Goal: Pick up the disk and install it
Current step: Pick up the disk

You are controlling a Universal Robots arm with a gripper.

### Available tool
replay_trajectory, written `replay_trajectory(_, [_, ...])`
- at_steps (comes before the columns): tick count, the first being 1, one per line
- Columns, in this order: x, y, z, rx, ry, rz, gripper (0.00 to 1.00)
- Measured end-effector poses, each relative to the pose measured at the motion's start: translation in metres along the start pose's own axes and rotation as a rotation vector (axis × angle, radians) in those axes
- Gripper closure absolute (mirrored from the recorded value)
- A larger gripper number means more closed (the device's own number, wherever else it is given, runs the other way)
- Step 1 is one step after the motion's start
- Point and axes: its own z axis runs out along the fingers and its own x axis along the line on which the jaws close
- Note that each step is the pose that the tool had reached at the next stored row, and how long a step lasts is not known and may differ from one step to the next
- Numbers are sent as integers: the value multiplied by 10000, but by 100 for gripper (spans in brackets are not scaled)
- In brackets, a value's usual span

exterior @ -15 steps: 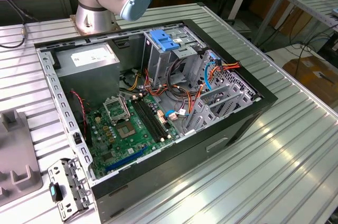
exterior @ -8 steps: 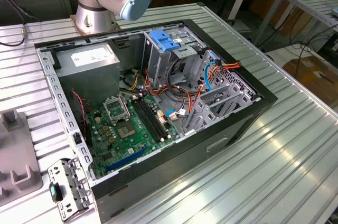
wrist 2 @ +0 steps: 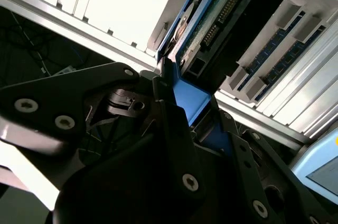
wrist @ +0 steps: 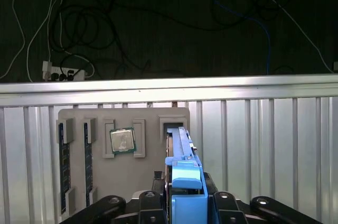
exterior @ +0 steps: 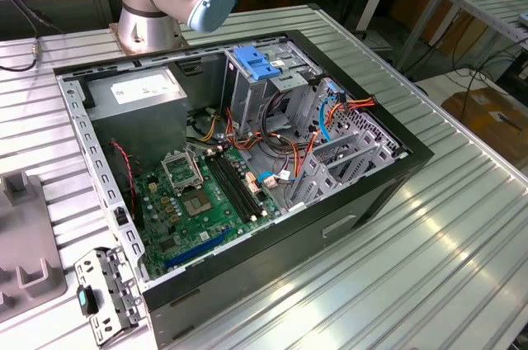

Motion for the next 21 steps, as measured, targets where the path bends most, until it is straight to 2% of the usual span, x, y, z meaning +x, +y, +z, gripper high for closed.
replay_trajectory(10, [-2, -2, -149, 2, -1, 0, 63])
replay_trajectory(11, [-3, -4, -246, 1, -1, 0, 63])
replay_trajectory(13, [-5, -6, -381, 1, 0, 0, 63])
replay_trajectory(17, [-6, -8, -462, -1, -1, 1, 63])
replay_trajectory(21, [-6, -8, -498, 0, 0, 0, 63])
